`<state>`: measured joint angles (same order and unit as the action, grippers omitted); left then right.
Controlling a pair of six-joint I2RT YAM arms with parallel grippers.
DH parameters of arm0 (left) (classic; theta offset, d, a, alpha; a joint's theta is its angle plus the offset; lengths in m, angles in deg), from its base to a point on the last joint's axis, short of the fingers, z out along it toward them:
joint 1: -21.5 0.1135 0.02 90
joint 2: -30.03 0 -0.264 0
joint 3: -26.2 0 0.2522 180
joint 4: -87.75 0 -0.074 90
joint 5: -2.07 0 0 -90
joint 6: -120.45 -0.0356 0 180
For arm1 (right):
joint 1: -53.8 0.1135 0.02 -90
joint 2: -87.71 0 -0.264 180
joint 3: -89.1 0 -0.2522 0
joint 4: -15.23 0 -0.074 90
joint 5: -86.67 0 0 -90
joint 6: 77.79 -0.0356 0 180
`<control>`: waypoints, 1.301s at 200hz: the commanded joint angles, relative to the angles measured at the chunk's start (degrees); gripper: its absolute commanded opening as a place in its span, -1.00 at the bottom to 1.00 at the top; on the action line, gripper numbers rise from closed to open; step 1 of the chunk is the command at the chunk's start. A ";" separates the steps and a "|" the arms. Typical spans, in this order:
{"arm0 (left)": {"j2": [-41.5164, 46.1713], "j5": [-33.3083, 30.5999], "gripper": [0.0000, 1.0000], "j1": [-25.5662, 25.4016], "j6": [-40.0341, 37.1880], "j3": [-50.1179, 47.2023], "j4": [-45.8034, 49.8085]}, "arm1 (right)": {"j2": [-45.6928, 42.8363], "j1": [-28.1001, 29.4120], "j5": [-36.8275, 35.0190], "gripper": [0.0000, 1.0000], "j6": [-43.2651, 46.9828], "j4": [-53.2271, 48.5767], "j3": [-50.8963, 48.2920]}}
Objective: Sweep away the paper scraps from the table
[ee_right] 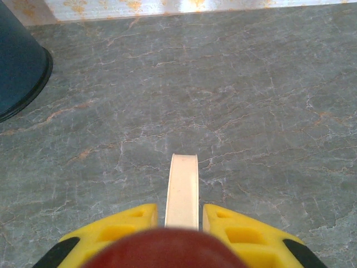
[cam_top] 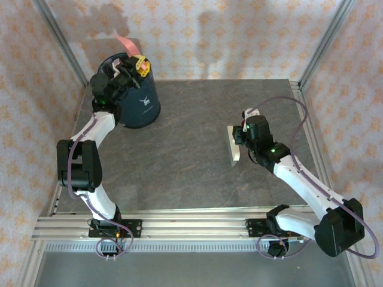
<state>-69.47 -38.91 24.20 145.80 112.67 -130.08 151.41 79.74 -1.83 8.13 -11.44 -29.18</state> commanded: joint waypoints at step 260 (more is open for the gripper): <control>3.52 -13.85 -1.00 -4.53 15.07 -11.66 -20.91 | 0.64 -0.13 -0.09 -1.00 -0.84 0.77 -1.12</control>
<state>-68.88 -51.42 20.05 146.57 101.30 -146.52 152.22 79.74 -1.81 8.13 -11.42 -29.81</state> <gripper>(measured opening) 0.229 0.222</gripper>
